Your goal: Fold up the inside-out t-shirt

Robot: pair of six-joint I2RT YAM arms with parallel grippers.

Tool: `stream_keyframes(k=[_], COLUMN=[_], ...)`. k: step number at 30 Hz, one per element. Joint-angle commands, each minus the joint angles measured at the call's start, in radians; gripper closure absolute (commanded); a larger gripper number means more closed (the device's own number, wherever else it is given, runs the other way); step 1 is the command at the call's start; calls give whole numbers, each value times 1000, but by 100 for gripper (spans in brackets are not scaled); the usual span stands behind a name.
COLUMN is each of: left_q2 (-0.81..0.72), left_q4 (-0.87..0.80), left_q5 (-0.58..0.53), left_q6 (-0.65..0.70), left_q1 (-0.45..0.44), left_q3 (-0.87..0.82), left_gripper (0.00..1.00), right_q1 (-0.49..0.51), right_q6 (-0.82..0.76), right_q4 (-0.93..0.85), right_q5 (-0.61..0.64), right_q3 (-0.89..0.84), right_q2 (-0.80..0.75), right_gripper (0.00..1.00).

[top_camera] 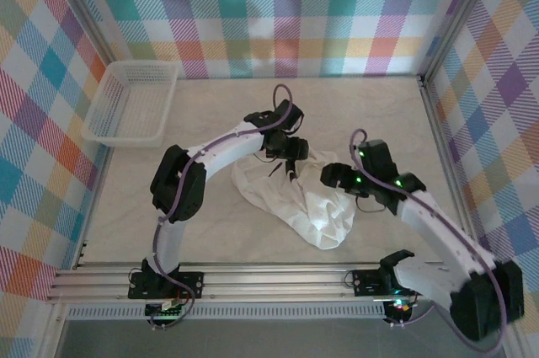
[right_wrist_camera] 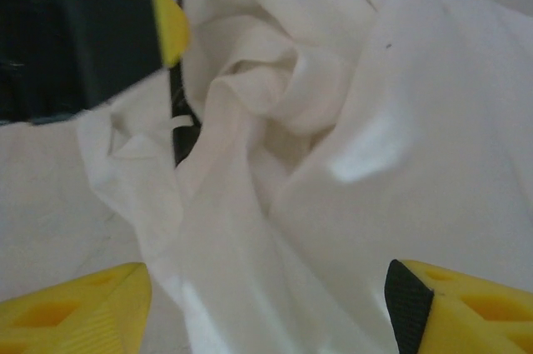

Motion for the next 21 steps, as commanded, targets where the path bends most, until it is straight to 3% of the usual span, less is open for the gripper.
stream_keyframes(k=[1, 4, 7, 8, 9, 11, 12, 16, 21], left_q2=[55, 123, 196, 212, 213, 188, 160, 1, -233], left_q4=[40, 51, 11, 4, 12, 52, 67, 73, -23], left_q5=[87, 234, 285, 281, 287, 311, 318, 320, 230], left_q6=[-47, -18, -7, -5, -8, -21, -28, -44, -54], left_q1=[35, 42, 42, 46, 52, 69, 79, 136, 227], left_q3=[50, 116, 184, 199, 202, 198, 202, 233, 223], left_gripper=[29, 29, 33, 41, 58, 99, 100, 100, 100], right_q1=[-5, -5, -7, -7, -11, -23, -33, -67, -68], right_q6=[-31, -25, -57, -69, -77, -92, -105, -167, -176], right_q4=[60, 97, 127, 131, 131, 126, 124, 127, 225], right_q5=[3, 32, 30, 23, 18, -3, -22, -82, -40], right_q3=[64, 107, 147, 161, 176, 193, 197, 169, -49], right_q2=[148, 287, 375, 390, 396, 382, 359, 163, -332], right_gripper=[25, 24, 36, 45, 64, 91, 100, 100, 100])
